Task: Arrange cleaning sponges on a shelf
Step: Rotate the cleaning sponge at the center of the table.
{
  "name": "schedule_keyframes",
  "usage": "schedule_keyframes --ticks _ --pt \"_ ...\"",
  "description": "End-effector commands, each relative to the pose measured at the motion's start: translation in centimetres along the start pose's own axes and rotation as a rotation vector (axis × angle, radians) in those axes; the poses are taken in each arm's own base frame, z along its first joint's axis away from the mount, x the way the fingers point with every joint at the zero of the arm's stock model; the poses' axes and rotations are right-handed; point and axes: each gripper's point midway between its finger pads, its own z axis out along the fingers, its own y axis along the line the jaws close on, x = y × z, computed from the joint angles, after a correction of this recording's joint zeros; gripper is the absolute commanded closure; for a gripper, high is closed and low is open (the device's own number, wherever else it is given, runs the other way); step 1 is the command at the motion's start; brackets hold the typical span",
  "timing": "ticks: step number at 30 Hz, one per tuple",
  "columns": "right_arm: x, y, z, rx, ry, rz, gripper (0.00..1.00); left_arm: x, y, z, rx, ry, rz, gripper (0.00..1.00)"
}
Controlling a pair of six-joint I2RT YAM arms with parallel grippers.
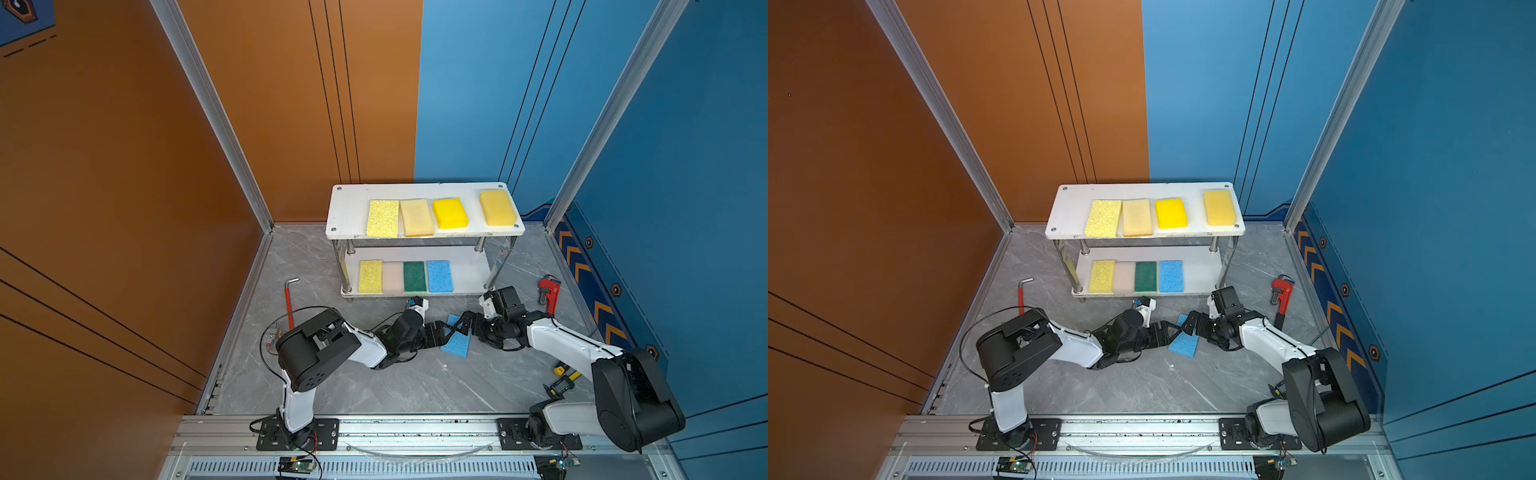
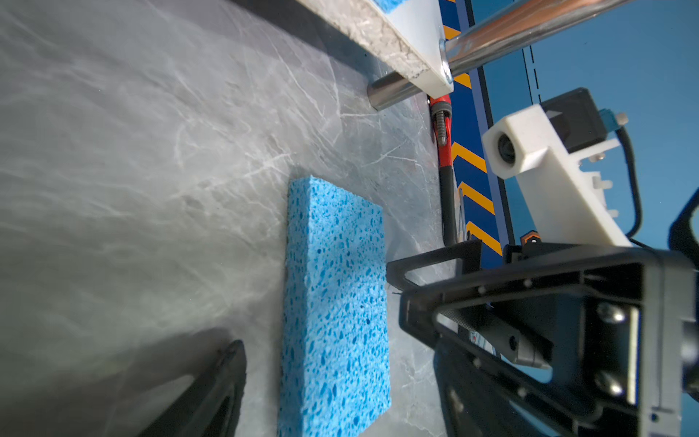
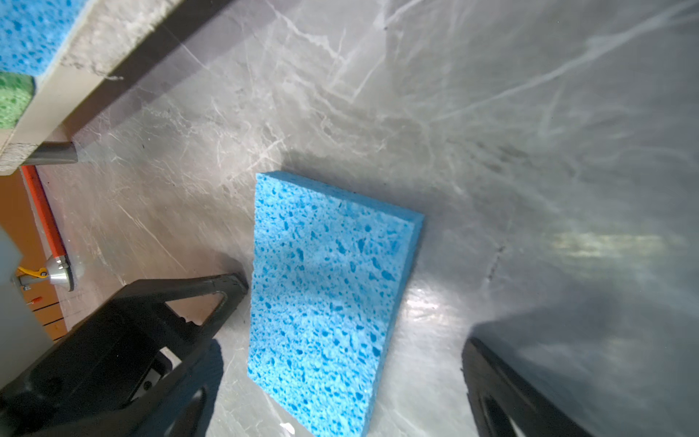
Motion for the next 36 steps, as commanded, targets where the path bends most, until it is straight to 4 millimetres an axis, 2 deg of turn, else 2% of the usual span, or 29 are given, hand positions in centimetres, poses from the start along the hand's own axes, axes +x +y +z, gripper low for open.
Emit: schedule_keyframes --ticks 1,8,12,21,28,36 --pt "0.8 0.8 0.5 -0.060 0.028 0.012 0.00 1.4 0.0 0.1 0.012 0.021 -0.028 0.21" --pt "2.3 3.7 1.7 -0.110 0.070 -0.055 0.00 2.9 -0.4 -0.3 0.092 -0.007 -0.094 0.22" --pt "2.8 4.8 1.9 -0.124 0.076 -0.068 0.00 3.6 0.1 -0.7 0.107 -0.017 -0.121 0.23" --pt "5.1 6.2 1.7 -0.138 0.112 -0.104 0.00 5.4 2.4 -4.0 0.075 -0.041 -0.165 0.25" --pt "5.5 4.8 1.0 -0.150 0.117 -0.063 0.00 6.7 5.1 -6.3 0.002 -0.043 -0.191 0.25" --pt "6.3 2.9 -0.2 -0.190 0.129 -0.004 0.03 8.1 6.5 -5.9 -0.031 -0.015 -0.205 0.26"
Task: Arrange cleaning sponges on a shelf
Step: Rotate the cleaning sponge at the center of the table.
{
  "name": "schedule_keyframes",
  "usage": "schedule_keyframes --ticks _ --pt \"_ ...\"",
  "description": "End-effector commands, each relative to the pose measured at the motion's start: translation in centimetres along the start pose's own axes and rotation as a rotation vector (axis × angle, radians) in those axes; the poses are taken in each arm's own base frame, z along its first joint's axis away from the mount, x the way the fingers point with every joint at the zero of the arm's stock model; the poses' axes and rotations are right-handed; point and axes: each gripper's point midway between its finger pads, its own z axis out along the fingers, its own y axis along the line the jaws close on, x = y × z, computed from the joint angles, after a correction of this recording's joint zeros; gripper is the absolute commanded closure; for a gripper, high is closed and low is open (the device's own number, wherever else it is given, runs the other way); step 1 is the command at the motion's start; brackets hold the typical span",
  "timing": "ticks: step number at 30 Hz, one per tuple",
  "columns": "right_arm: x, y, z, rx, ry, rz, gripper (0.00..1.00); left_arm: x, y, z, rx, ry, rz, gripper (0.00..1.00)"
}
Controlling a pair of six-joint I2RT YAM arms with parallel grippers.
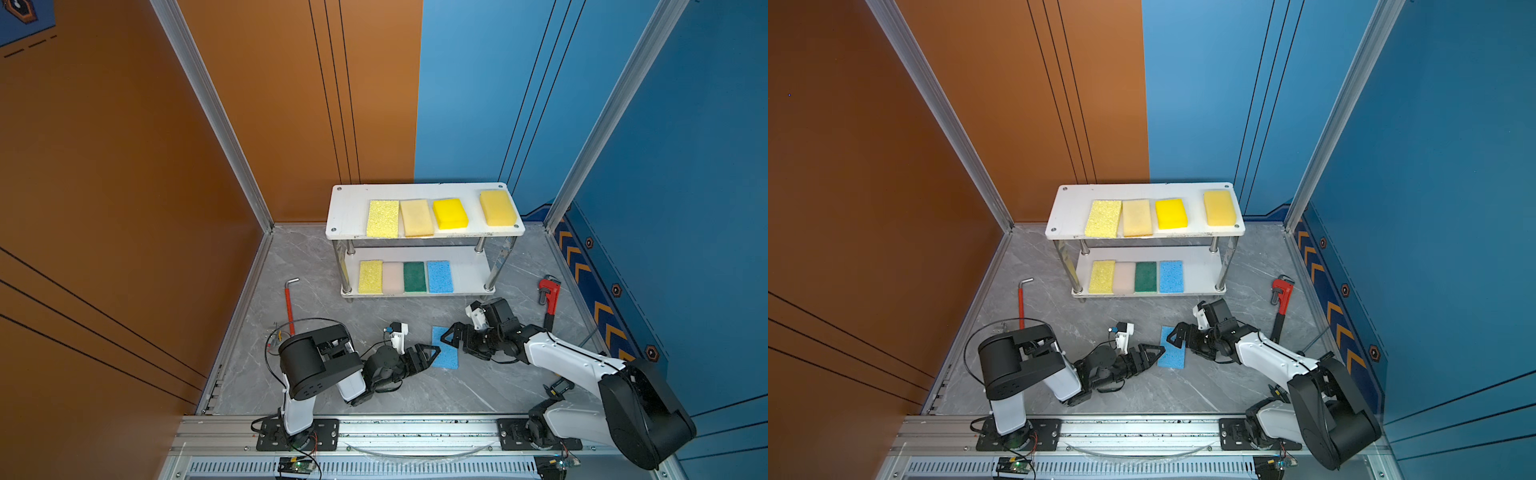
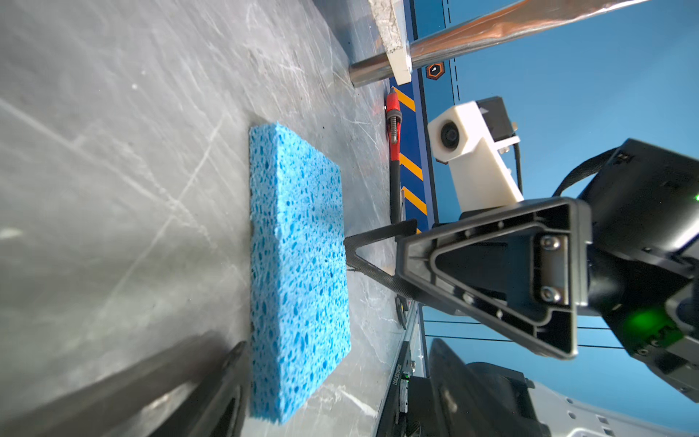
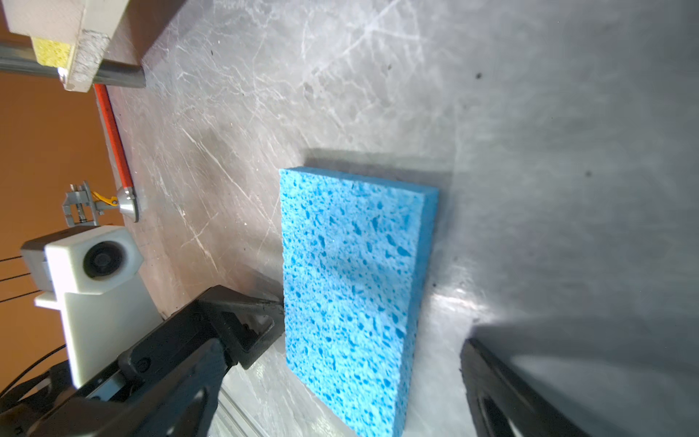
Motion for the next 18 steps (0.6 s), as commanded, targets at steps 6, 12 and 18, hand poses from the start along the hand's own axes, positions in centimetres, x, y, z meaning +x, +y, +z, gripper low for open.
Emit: schedule_keyframes --ticks 6,12,18 --pt "2.2 -0.8 -0.6 -0.039 0.069 0.021 0.07 2.5 6.6 -0.6 -0.219 0.068 -0.012 0.29" --pt "2.2 -0.8 0.3 -0.053 0.094 0.032 0.08 2.7 7.5 -1.3 -0.302 0.083 0.012 0.31" --pt "1.9 -0.7 0.6 -0.062 0.094 0.032 0.08 2.3 7.1 -1.9 -0.392 0.101 0.084 0.31"
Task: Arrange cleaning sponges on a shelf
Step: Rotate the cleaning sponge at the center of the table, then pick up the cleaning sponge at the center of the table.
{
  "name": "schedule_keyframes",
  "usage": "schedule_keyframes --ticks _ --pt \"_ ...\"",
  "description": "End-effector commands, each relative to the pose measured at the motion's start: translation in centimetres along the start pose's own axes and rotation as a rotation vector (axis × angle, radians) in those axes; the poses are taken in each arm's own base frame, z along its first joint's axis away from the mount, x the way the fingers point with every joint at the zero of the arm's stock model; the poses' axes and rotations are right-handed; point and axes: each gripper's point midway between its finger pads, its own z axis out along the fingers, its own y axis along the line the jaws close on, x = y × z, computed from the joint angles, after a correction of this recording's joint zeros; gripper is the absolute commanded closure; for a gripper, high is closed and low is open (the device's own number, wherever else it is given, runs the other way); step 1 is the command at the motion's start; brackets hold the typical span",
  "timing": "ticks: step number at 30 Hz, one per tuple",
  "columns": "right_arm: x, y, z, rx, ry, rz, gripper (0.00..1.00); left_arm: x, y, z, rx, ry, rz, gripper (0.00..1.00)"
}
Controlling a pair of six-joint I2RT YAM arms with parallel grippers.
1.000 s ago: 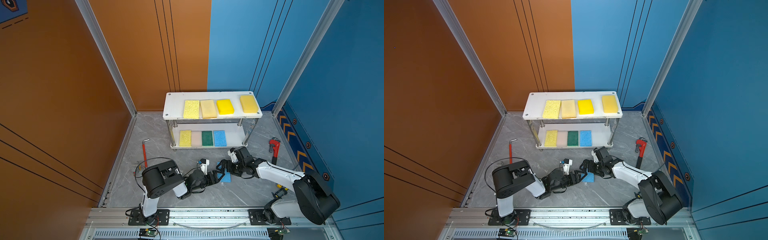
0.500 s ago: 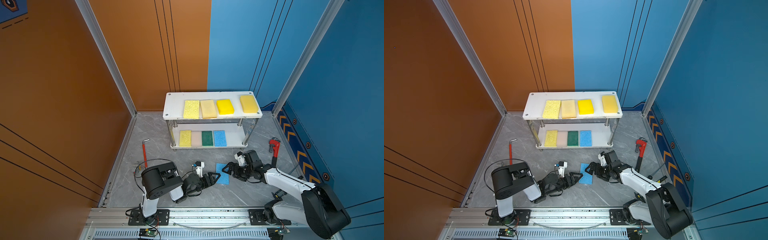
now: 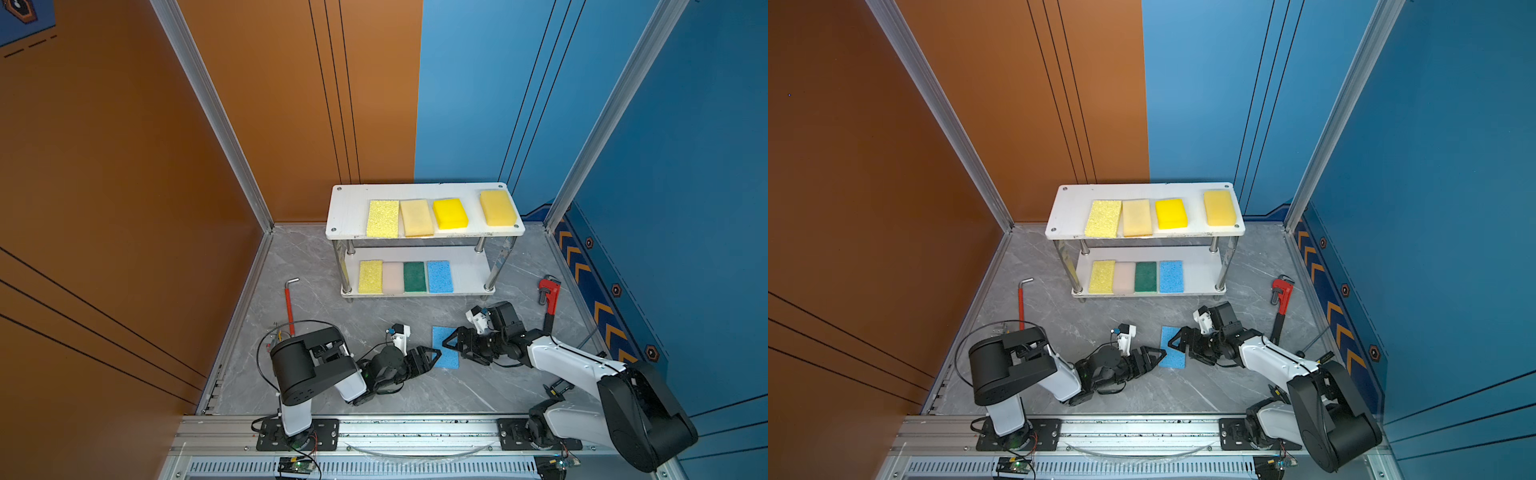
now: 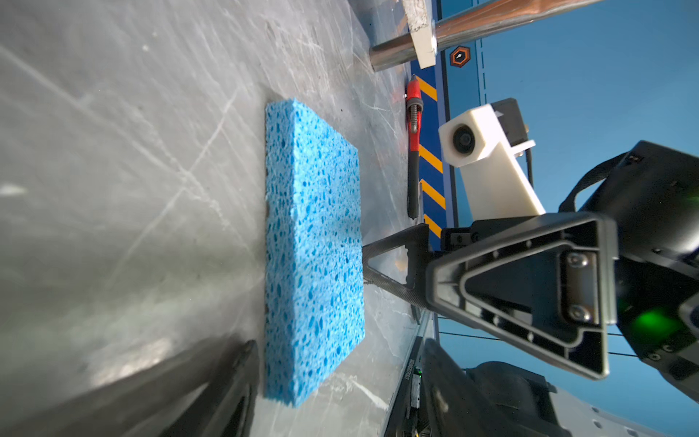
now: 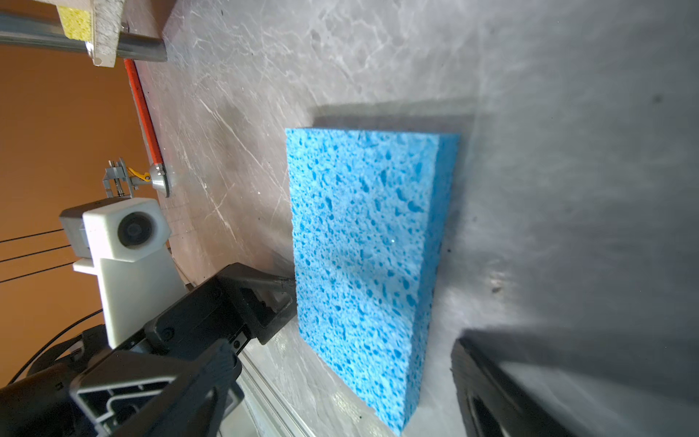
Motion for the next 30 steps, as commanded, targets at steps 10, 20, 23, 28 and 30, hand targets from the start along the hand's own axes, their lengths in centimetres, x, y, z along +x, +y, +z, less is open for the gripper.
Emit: schedule_keyframes --ticks 10,20,23,28,30 --pt "0.5 -1.0 0.8 0.006 0.038 0.016 0.16 1.4 5.3 -1.1 -0.397 0.105 0.191 0.37" --pt "-0.4 0.3 1.4 -0.056 0.035 -0.016 0.25 0.5 4.0 -0.2 -0.395 0.164 0.236 0.37" --pt "-0.3 1.0 1.6 -0.072 0.045 -0.040 0.27 0.6 3.6 0.3 -0.383 0.170 0.242 0.40" --pt "-0.1 2.1 2.0 -0.088 0.052 -0.082 0.30 0.7 3.1 0.4 -0.362 0.169 0.243 0.52" --pt "0.0 2.4 2.2 -0.091 0.053 -0.092 0.33 0.6 2.8 0.3 -0.354 0.165 0.245 0.53"
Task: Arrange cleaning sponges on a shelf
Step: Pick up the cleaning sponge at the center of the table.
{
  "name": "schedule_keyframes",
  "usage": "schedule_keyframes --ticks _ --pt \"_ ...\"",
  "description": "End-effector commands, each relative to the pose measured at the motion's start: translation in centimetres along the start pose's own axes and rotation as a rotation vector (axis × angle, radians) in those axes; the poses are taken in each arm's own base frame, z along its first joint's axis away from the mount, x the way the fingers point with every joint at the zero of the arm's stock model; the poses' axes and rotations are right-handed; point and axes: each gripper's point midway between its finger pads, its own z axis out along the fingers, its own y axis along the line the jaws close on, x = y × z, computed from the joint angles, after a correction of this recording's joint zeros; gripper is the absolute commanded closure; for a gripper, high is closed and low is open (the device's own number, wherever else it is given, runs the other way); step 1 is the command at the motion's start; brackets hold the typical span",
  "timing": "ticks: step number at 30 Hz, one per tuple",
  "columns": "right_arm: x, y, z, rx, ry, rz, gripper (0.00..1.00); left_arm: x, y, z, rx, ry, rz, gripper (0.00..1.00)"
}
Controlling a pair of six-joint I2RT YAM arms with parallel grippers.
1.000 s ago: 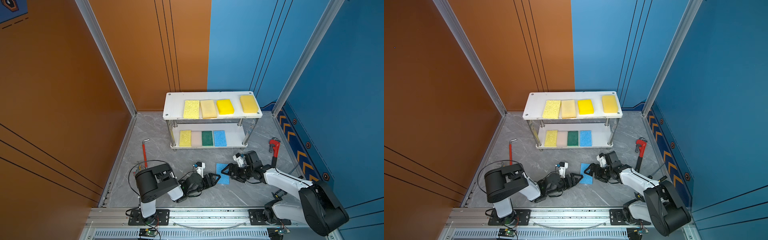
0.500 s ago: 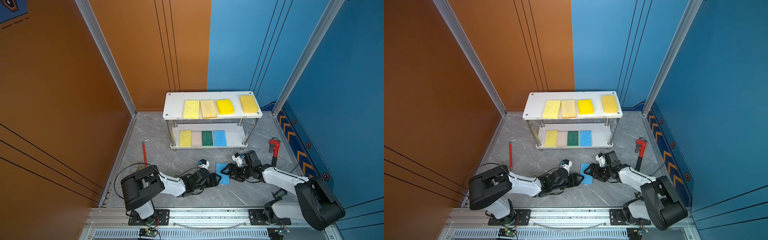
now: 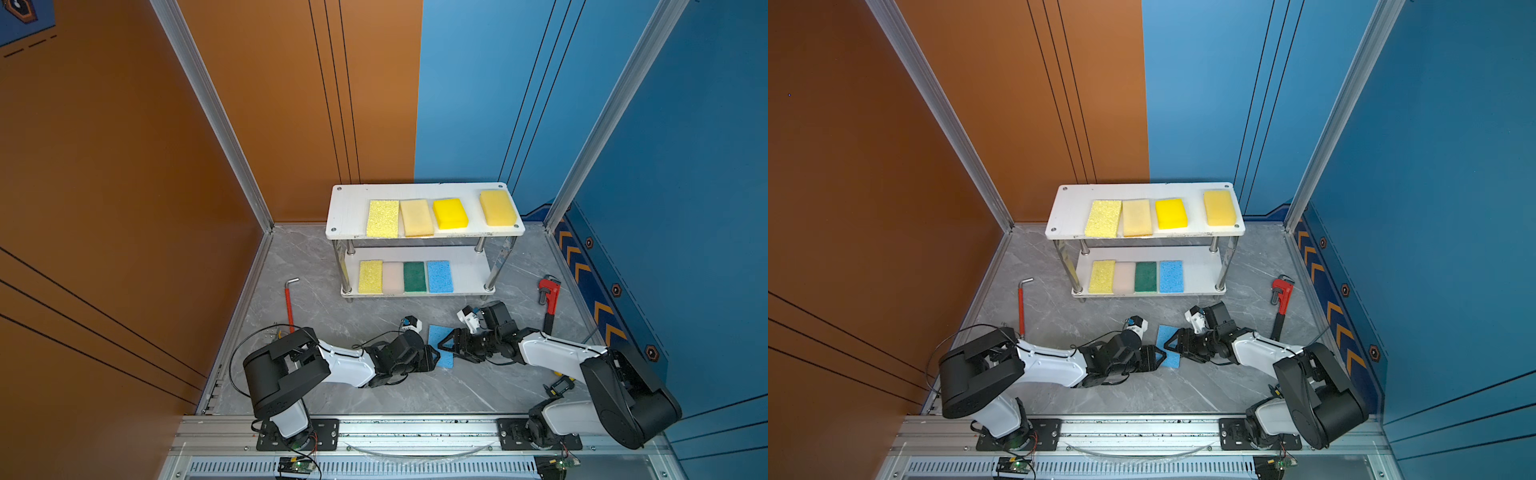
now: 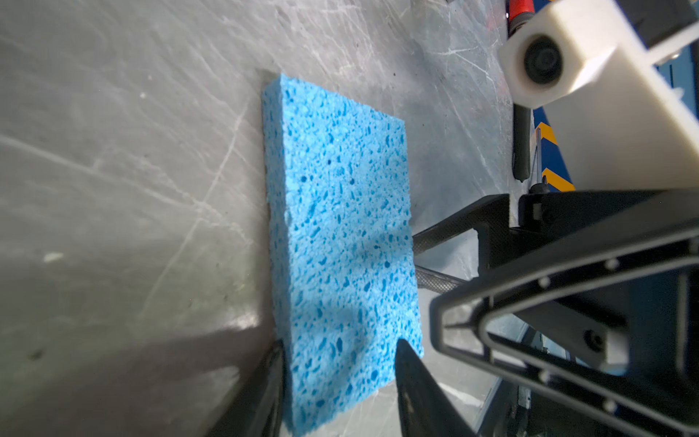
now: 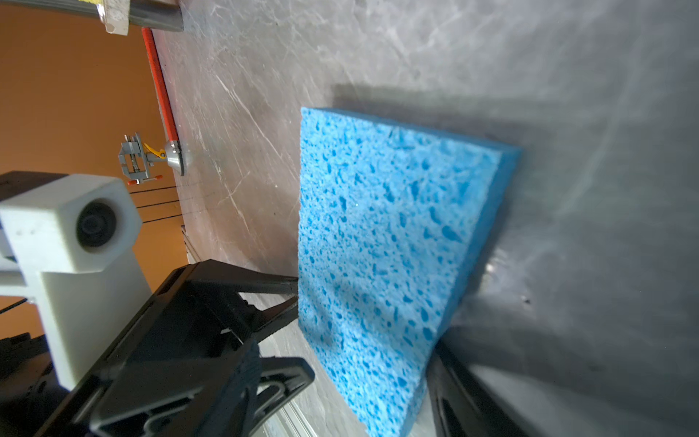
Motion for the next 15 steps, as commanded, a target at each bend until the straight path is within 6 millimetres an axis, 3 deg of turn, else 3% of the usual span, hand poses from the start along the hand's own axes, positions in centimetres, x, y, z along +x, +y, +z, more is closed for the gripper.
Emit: schedule_keyframes --ticks 1,15 --pt "-0.6 1.3 0.3 -0.021 -0.006 -0.051 0.35 1.3 1.6 -0.1 -0.052 0.055 0.011 0.53" --pt "-0.8 1.1 -1.0 0.052 -0.071 -0.082 0.65 0.9 1.6 -1.2 -0.035 0.030 -0.006 0.53"
